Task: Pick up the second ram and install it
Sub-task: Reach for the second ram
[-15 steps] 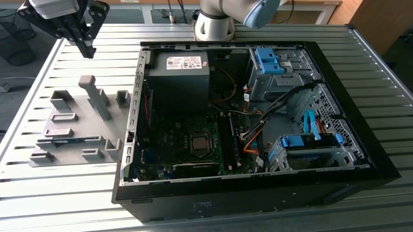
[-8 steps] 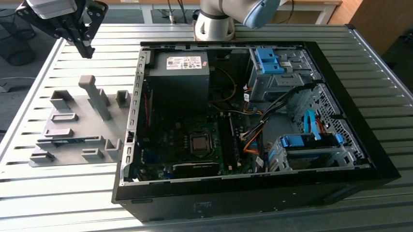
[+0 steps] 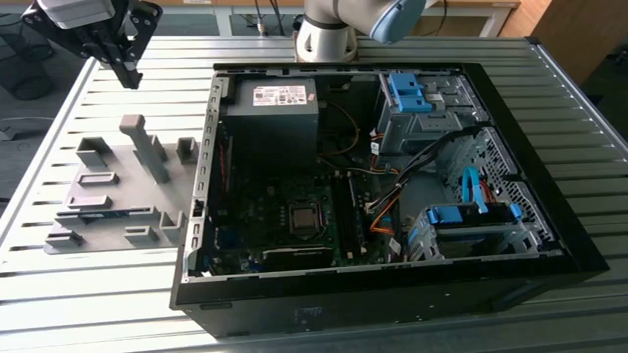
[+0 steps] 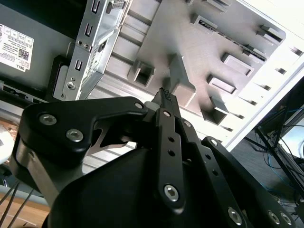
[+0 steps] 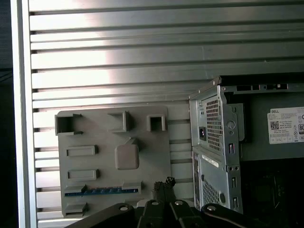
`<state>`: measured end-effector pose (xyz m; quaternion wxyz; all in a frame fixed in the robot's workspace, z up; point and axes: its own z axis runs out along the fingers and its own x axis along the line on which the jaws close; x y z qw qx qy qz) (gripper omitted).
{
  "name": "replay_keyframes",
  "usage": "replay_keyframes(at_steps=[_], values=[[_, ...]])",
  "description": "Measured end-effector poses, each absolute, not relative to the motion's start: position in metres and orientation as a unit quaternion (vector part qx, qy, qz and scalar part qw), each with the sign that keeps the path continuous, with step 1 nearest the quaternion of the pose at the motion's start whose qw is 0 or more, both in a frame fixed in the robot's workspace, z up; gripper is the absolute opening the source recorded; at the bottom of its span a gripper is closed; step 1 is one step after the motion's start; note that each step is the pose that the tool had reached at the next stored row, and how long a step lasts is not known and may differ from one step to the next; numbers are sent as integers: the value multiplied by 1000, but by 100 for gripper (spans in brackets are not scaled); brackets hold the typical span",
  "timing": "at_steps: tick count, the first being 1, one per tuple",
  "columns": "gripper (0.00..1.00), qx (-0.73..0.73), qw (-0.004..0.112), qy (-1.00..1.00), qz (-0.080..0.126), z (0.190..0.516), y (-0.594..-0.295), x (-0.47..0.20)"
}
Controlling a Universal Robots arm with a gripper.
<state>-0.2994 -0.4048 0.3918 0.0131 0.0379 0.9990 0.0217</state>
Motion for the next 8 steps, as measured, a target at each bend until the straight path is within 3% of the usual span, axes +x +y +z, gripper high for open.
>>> replay_keyframes(at_steps=[8], values=[[11,38,13,999,22,392,-405,-302]])
